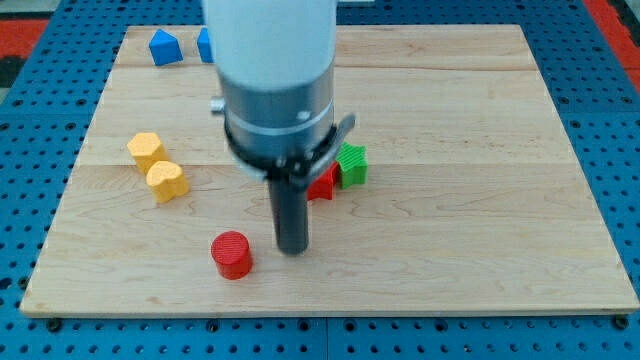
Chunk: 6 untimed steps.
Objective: Place the red circle parallel to the red star
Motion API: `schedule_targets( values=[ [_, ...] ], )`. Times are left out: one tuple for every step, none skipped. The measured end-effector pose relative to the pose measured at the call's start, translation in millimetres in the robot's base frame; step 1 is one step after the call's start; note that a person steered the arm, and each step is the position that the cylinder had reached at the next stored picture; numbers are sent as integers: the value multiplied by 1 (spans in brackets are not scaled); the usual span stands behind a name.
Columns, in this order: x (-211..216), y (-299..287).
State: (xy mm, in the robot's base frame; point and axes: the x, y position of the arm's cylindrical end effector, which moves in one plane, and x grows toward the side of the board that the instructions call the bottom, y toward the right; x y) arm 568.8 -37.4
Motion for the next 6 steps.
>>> schedule_targets(
  values=[
    [11, -65],
    [2, -106],
    [18, -151],
    [-8, -167],
    [-15, -125],
    [-7, -112]
  ],
)
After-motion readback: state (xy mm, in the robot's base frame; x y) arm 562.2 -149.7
